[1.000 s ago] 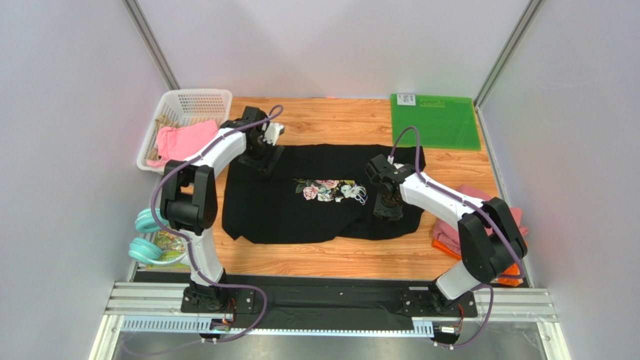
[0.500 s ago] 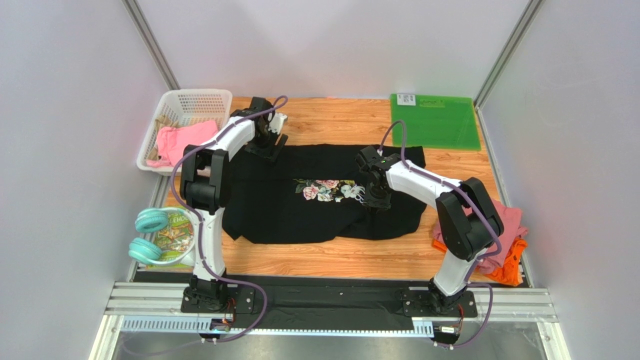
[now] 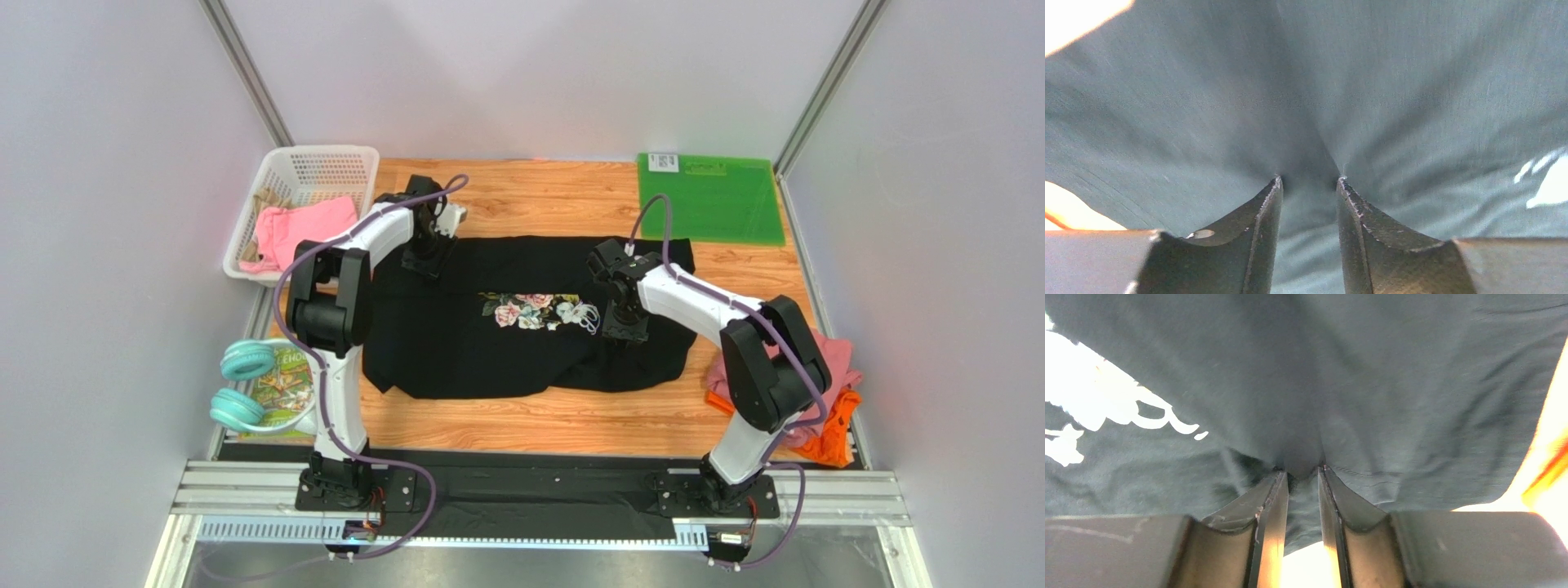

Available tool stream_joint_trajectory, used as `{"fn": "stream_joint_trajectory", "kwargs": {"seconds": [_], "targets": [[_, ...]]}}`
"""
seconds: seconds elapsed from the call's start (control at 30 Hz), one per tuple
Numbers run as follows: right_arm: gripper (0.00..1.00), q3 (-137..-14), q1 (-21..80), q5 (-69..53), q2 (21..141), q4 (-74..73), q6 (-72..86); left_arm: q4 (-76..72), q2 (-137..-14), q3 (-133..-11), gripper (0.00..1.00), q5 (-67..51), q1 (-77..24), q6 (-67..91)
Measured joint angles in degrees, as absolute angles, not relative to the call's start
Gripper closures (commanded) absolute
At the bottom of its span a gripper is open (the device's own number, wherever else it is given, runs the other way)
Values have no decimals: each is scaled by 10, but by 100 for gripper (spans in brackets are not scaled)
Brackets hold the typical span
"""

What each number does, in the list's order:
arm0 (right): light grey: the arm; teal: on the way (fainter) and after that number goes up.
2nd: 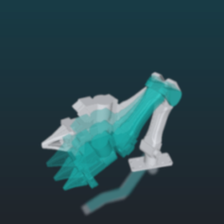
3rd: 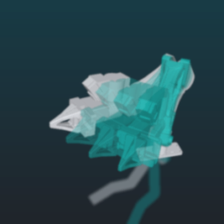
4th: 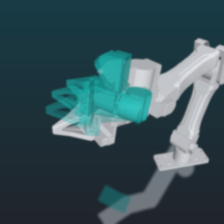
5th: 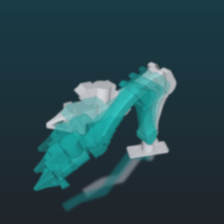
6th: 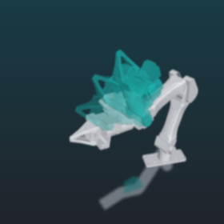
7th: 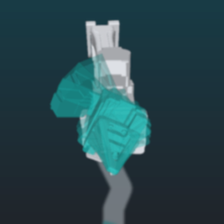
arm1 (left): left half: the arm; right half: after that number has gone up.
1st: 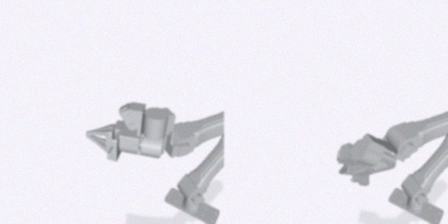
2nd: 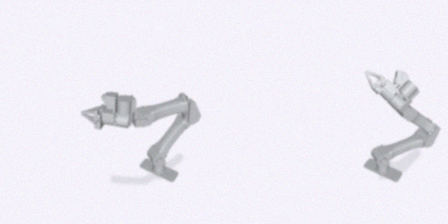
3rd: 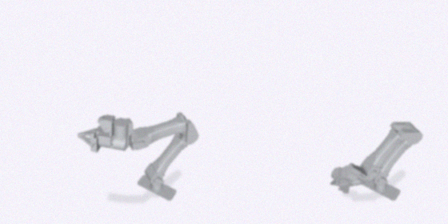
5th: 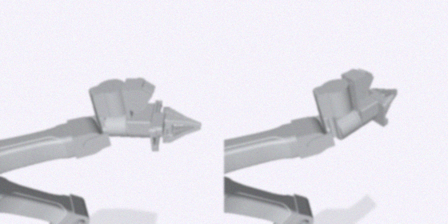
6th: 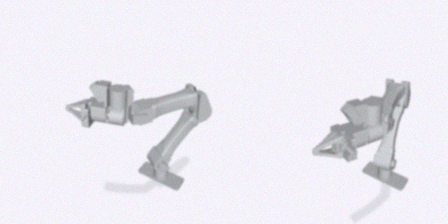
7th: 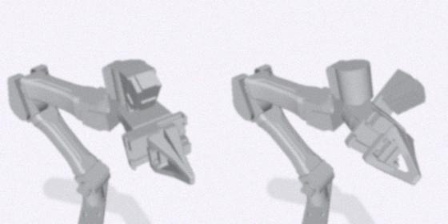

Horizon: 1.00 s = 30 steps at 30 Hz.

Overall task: Fold and stack the t-shirts
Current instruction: Fold the flattened tshirt in 1/3 of the way

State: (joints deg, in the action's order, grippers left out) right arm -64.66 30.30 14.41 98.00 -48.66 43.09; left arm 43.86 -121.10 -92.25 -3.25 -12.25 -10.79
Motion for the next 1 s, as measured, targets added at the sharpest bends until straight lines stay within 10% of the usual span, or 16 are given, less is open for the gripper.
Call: {"fn": "stream_joint_trajectory", "kwargs": {"seconds": [1.0], "targets": [[64,-755,183,210,1023,-516,366,456,-1194,-914,54,-29,-122,-108]]}}
